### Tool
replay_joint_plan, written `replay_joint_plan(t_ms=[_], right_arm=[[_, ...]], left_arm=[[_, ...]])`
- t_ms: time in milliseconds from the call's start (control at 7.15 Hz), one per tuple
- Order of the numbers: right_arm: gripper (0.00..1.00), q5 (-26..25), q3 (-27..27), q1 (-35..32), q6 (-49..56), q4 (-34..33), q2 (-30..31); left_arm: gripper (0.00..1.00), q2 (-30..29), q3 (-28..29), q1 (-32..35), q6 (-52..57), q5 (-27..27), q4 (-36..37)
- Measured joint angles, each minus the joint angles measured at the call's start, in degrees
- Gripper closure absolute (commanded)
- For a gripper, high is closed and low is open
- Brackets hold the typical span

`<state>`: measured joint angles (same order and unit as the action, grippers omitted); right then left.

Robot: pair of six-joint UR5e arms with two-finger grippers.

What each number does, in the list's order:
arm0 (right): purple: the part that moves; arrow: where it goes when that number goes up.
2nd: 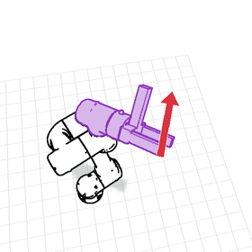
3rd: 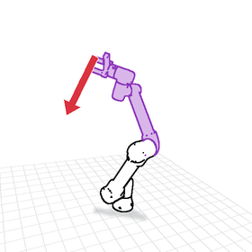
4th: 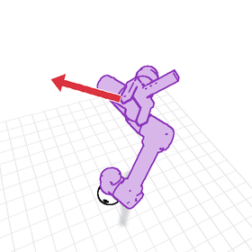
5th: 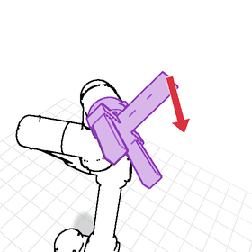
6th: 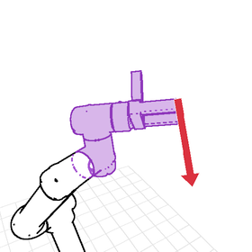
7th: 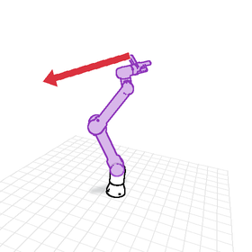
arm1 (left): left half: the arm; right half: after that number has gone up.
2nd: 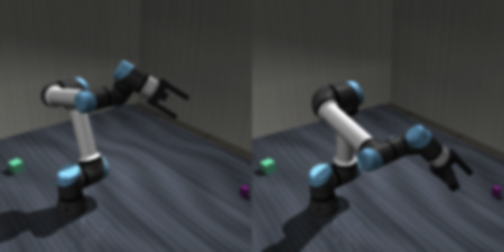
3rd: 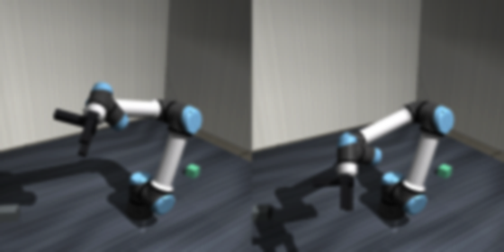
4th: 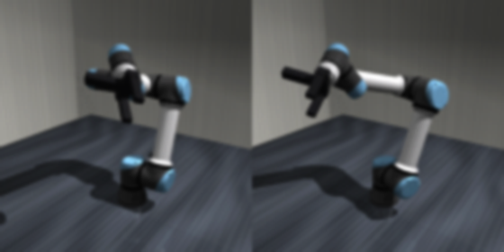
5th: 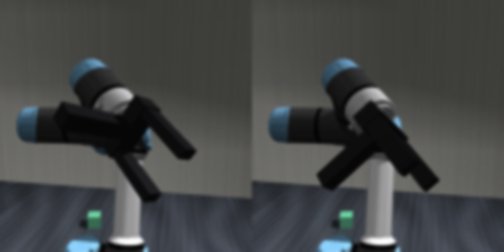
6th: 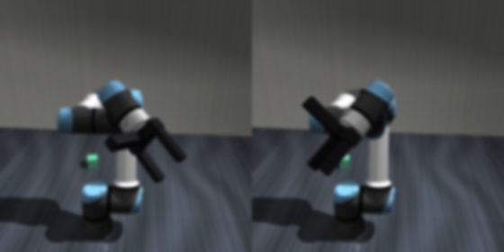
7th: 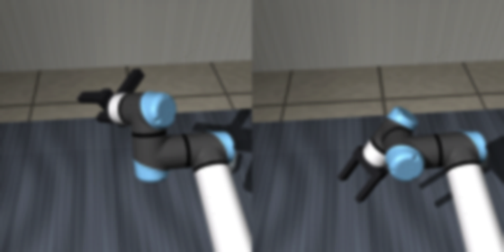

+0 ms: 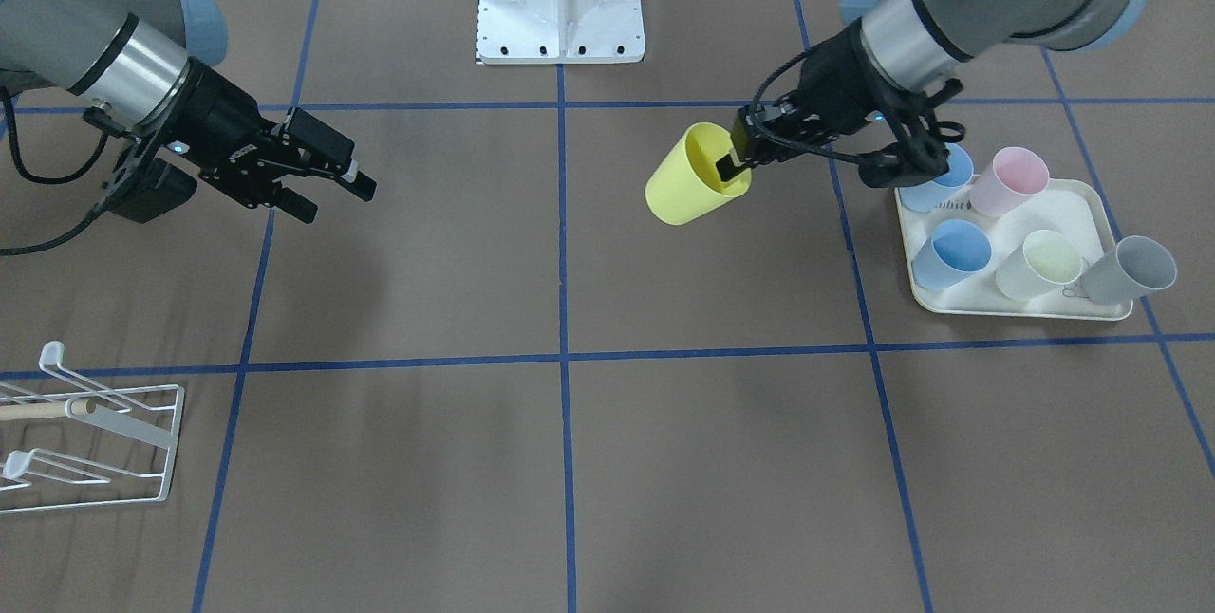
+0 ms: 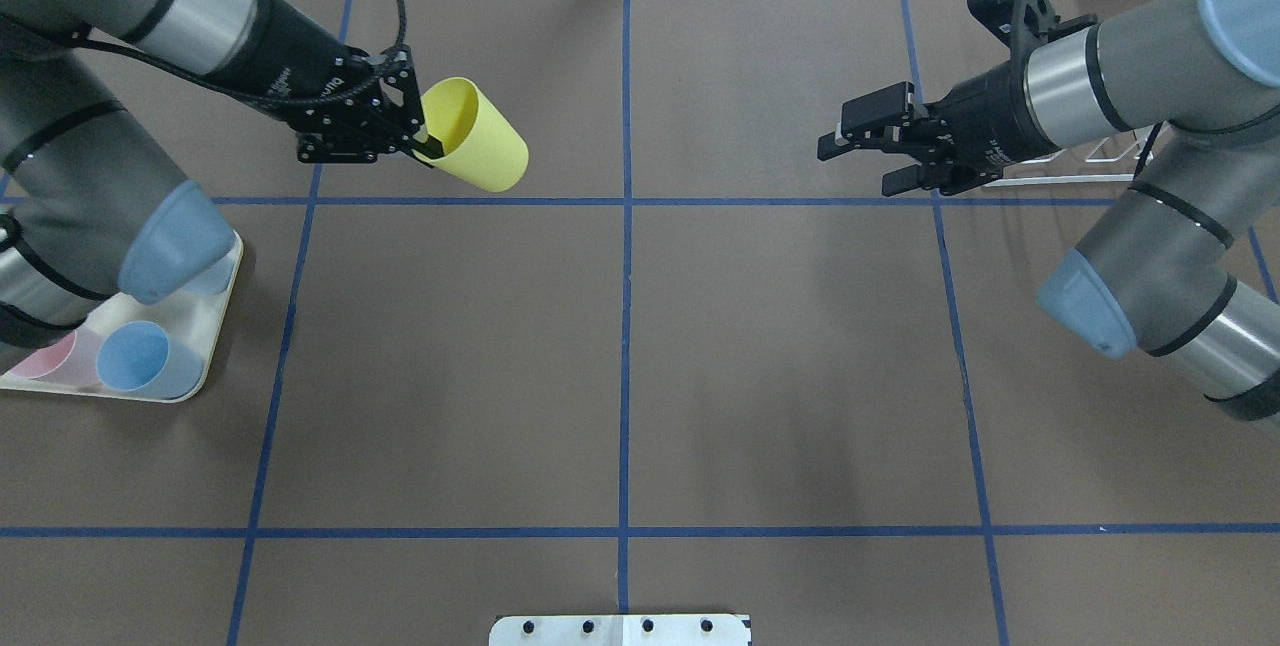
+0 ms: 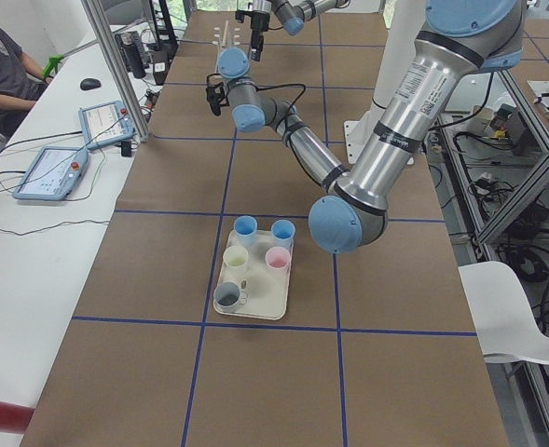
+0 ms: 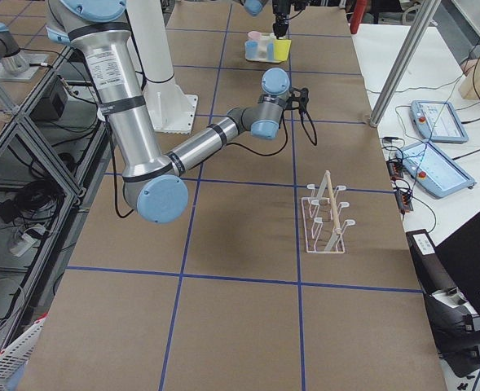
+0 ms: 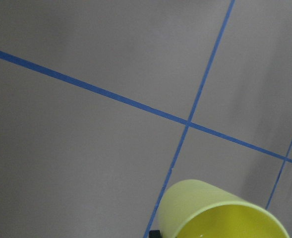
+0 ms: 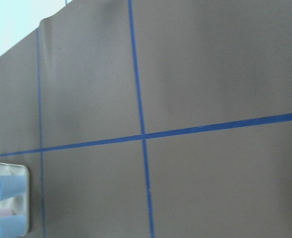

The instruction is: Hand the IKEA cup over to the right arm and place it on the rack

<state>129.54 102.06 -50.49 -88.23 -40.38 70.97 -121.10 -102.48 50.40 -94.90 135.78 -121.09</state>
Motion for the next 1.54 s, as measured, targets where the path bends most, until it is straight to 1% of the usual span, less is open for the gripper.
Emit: replay_joint_plan(t_ms=[140,280,560,839,979,1119,1259,1539], right_arm=[[0.01,-3.34,-0.51,1.99,-7.06,7.98,-0.16],[0.01,-6.02,-0.96,3.45,-12.05,14.41,-0.16],[0.01,-10.23,-1.23,4.93,-20.21,24.68,-0.25],[0.01,-18.44,-1.33,8.28,-28.72,36.64,-0.23],[0.01,-21.94,-1.30,10.25,-30.05,40.28,-0.23],[0.01,-24.25,-1.23,11.66,-30.52,42.36,-0.37],[0.01,-25.27,-1.16,12.39,-30.88,43.25,-0.65],[0.01,-25.93,-0.84,13.23,-31.47,43.77,-1.08]], left_arm=[[1.00,-0.66,0.53,-3.02,-5.35,-4.85,-7.34],[1.00,-0.88,1.70,-4.60,-10.60,-8.04,-15.43],[1.00,-0.96,5.87,-6.25,-23.41,-12.64,-33.43],[1.00,-0.95,10.55,-8.83,-36.43,-17.76,-51.29],[1.00,-1.03,11.96,-10.03,-40.99,-19.69,-57.03],[1.00,-1.21,12.48,-10.69,-44.89,-21.02,-60.23],[1.00,-1.34,12.61,-11.49,-46.91,-22.74,-62.33],[1.00,-1.39,12.56,-15.47,-47.96,-28.78,-66.87]])
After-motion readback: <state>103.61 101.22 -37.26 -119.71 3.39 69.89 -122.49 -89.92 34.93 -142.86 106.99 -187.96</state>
